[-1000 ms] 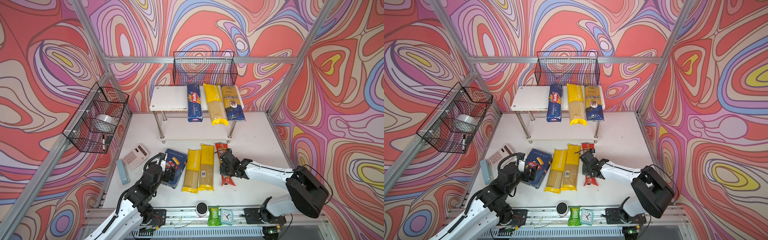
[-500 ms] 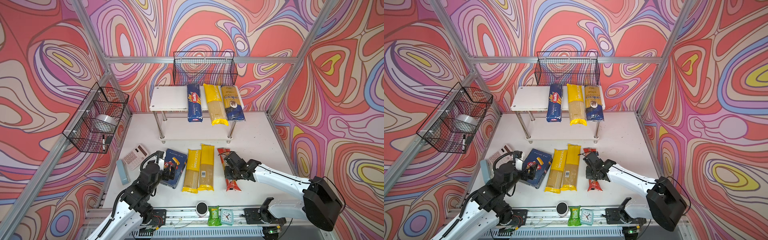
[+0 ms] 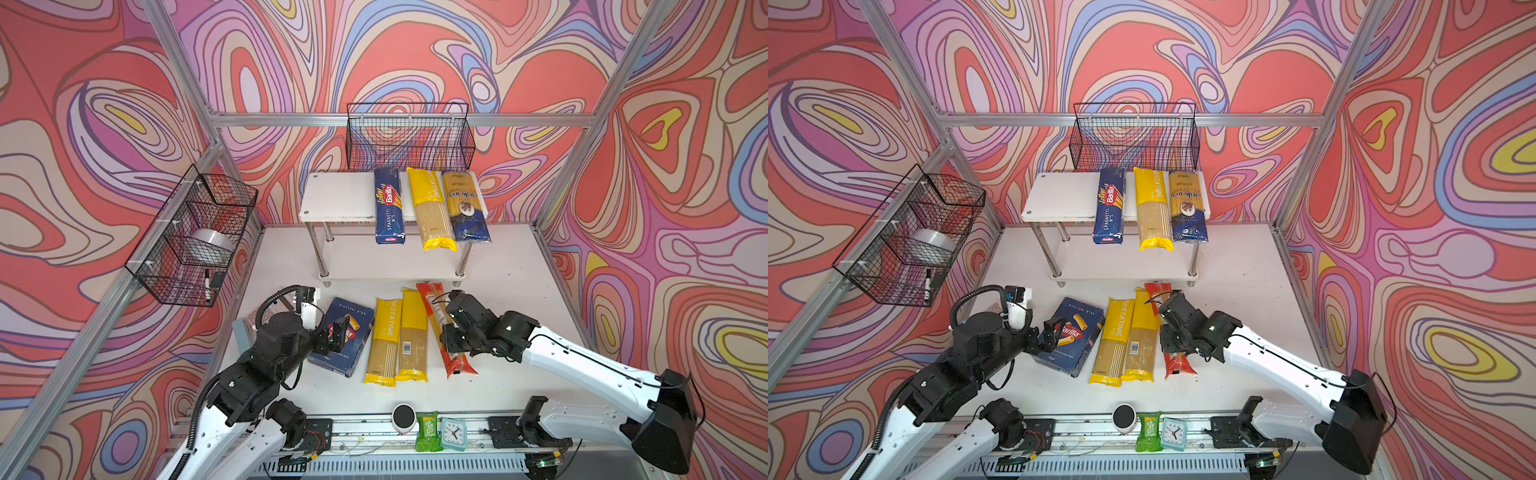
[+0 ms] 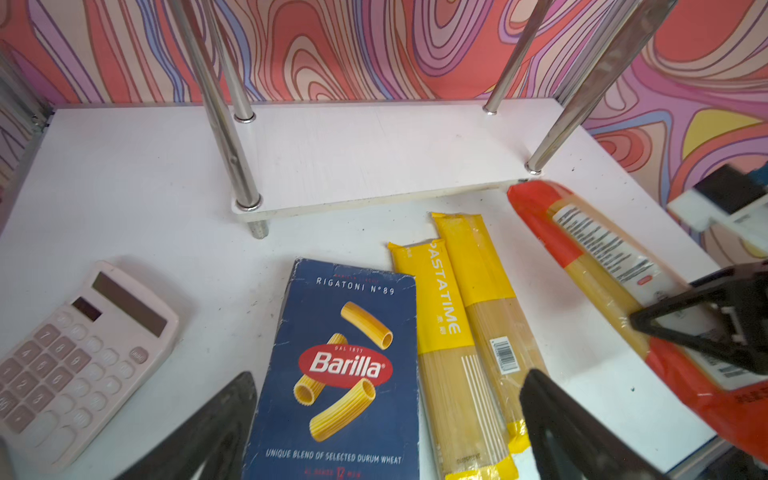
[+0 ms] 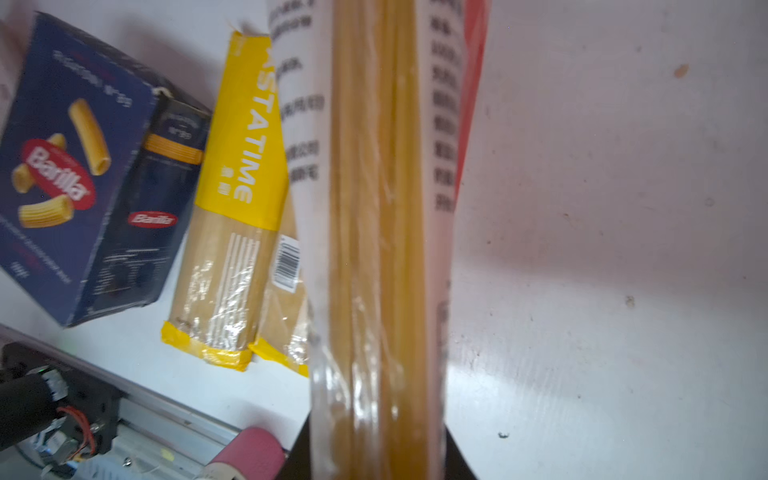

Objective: Place and organize the pasta boxes and bags onto the shelf
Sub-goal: 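Lift the red-and-yellow bag upright off the table with the right gripper, then carry the upright bag over the shelf beside the Barilla box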

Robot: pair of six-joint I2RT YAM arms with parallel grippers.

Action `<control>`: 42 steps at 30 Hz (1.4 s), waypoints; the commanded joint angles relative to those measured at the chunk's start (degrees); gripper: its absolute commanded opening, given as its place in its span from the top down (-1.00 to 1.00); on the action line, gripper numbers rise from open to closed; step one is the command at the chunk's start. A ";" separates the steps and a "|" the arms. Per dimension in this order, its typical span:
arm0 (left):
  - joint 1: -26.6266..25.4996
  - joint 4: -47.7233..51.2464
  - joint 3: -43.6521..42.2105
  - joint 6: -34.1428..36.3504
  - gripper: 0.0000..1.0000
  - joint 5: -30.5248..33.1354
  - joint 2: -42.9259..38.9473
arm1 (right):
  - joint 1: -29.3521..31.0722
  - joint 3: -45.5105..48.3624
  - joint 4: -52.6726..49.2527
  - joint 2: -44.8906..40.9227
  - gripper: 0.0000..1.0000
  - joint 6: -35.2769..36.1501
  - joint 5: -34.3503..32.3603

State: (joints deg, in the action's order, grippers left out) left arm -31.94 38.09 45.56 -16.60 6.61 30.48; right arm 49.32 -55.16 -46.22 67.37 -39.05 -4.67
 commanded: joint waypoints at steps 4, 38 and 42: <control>-0.04 5.58 0.47 1.31 -1.00 3.41 -5.60 | 6.97 -10.22 -0.97 1.22 1.00 0.19 -5.94; -0.04 7.24 0.75 1.84 -1.00 2.45 -4.82 | 19.41 -50.84 -3.35 26.12 1.00 6.88 -11.75; -0.05 7.18 0.67 1.85 -1.00 2.43 -4.81 | 19.43 -53.45 -2.72 26.71 1.00 7.65 -14.30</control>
State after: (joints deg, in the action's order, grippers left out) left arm -31.94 44.01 45.87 -15.20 9.04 25.28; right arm 68.45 -103.57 -55.16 95.50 -33.04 -13.96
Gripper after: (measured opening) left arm 0.999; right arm 0.263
